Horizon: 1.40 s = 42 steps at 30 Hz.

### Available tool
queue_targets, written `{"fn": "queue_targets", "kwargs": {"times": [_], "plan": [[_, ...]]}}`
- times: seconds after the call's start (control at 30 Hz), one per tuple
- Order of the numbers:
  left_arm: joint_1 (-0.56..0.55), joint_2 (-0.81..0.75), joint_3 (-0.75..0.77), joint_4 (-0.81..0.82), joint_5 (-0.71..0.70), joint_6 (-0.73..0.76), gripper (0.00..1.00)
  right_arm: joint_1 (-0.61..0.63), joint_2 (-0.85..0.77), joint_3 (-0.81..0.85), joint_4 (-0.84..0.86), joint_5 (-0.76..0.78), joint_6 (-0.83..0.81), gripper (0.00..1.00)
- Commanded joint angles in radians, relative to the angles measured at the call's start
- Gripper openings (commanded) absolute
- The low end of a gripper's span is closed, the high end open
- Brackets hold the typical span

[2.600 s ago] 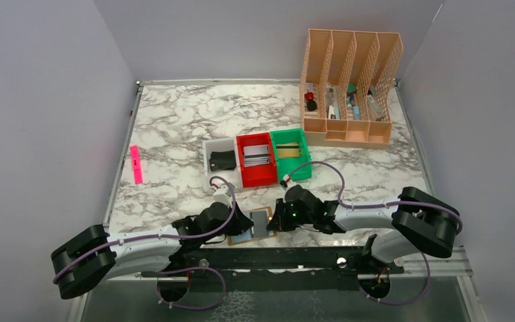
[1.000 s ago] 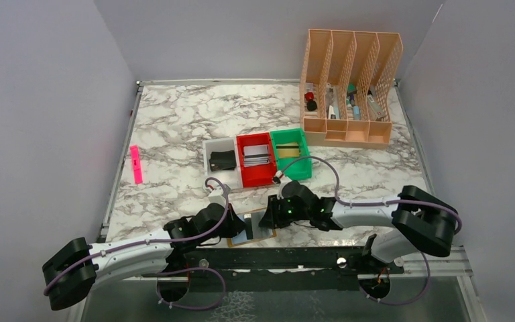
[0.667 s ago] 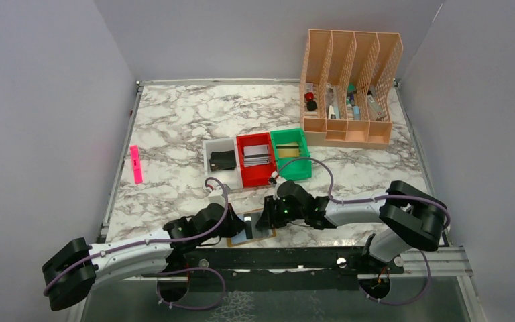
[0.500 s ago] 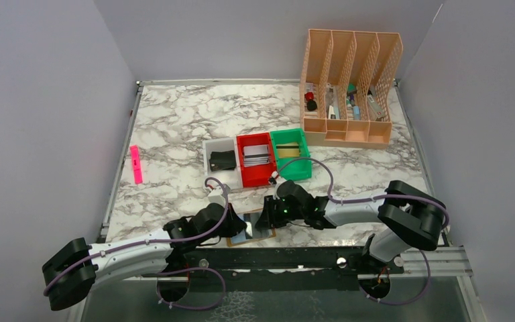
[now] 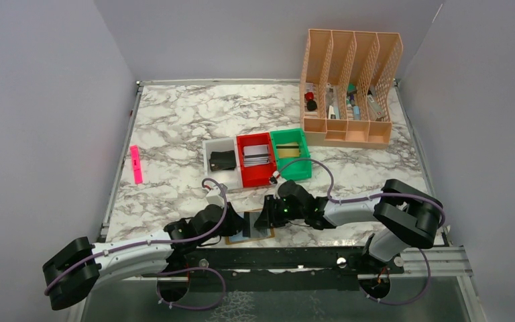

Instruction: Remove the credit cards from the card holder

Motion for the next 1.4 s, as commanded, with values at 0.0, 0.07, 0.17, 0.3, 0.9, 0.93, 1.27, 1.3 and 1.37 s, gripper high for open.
{"fn": "queue_targets", "kwargs": {"times": [0.0, 0.07, 0.17, 0.3, 0.9, 0.93, 1.27, 1.3, 1.37], "plan": [[-0.011, -0.018, -0.013, 0.112, 0.064, -0.044, 0.15, 0.013, 0.068, -0.032, -0.016, 0.01, 0.004, 0.31], [-0.01, -0.037, -0.017, 0.117, 0.071, -0.042, 0.11, 0.013, 0.071, -0.037, -0.008, 0.01, 0.007, 0.31], [-0.01, -0.071, -0.019, 0.128, 0.088, -0.027, 0.05, 0.012, 0.074, -0.041, -0.006, 0.017, 0.013, 0.31], [-0.011, -0.102, -0.027, 0.149, 0.125, -0.003, 0.04, 0.012, 0.072, -0.042, -0.006, 0.022, 0.016, 0.31], [-0.011, 0.012, 0.015, 0.147, 0.171, 0.047, 0.13, 0.013, 0.064, -0.034, -0.016, 0.031, 0.016, 0.31], [-0.011, 0.015, 0.015, 0.153, 0.173, 0.047, 0.11, 0.013, 0.063, -0.034, -0.018, 0.032, 0.018, 0.31], [-0.011, -0.074, 0.004, 0.127, 0.152, 0.042, 0.0, 0.013, 0.057, -0.029, -0.043, 0.051, 0.015, 0.31], [-0.01, -0.089, 0.005, 0.11, 0.143, 0.043, 0.0, 0.013, 0.053, -0.029, -0.047, 0.057, 0.015, 0.31], [-0.011, -0.122, 0.008, 0.07, 0.125, 0.042, 0.0, 0.013, 0.044, -0.028, -0.059, 0.068, 0.015, 0.31]]}}
